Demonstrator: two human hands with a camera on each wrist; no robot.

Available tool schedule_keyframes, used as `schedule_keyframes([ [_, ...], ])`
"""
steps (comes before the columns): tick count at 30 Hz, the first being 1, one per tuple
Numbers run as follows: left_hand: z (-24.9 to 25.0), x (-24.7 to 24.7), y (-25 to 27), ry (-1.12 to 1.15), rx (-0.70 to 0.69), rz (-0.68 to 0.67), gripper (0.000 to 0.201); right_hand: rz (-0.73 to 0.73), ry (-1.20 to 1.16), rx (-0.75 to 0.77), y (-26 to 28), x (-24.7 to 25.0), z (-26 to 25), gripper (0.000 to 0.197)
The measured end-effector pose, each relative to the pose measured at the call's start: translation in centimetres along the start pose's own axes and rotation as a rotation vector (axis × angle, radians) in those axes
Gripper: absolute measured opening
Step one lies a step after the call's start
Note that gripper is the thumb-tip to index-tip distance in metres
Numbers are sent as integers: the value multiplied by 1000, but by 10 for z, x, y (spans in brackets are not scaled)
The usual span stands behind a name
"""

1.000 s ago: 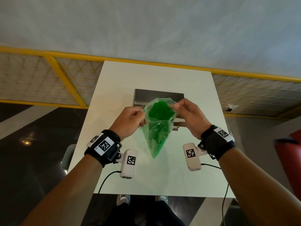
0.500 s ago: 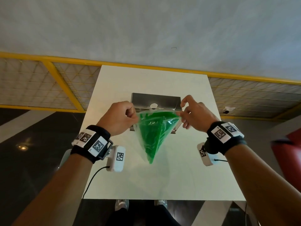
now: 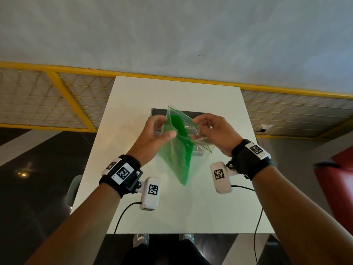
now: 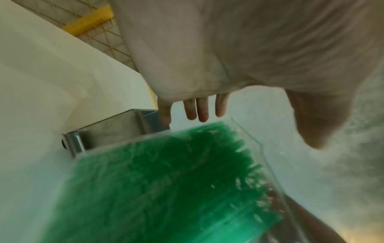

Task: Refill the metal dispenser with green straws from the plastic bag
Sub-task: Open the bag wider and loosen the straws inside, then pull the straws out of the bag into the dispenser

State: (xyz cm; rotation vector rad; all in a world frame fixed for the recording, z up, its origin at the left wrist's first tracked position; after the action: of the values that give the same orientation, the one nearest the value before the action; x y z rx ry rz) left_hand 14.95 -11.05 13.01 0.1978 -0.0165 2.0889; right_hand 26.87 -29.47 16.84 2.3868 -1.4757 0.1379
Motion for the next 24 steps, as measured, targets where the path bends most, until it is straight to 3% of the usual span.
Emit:
schedule_keyframes([
  [3, -15, 1, 1, -129, 34, -100, 128, -71, -67, 11, 1, 3, -6, 28],
  [6, -22, -10, 5, -160, 57, -198, 143, -142, -186, -5, 1, 4, -10, 34],
  [8, -20, -18, 7, -169, 35, -209, 126, -130, -270, -23, 2, 4, -14, 33],
  [10, -11, -27, 9, -119, -30, -179, 84, -110, -355, -40, 1, 1, -16, 29],
  [12, 2, -30, 12, -48, -84, -122, 59, -76, -425, -65, -2, -2, -15, 21],
  [16, 4, -21, 8, -31, -16, 57, 26, 118, -605, -214, -6, 3, -9, 55],
  [19, 6, -13, 0, 12, 28, 158, 26, 92, -521, -169, 2, -1, -4, 69],
  [24, 14, -23, -12, 61, 9, 126, 58, -57, -202, 90, 25, -37, 13, 38],
])
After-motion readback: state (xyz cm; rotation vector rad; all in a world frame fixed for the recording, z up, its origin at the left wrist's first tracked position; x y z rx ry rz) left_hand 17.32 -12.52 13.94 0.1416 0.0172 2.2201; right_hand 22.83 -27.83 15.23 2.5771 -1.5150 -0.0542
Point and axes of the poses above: each hand's wrist, its own y-axis away from the middle knuckle, its own x-axis out of the back of the hand, z = x × y, the point moved 4 cm from there along -y, towards the middle knuckle, and after that the axes turned 13 degrees about z, right-handed, at the moved point
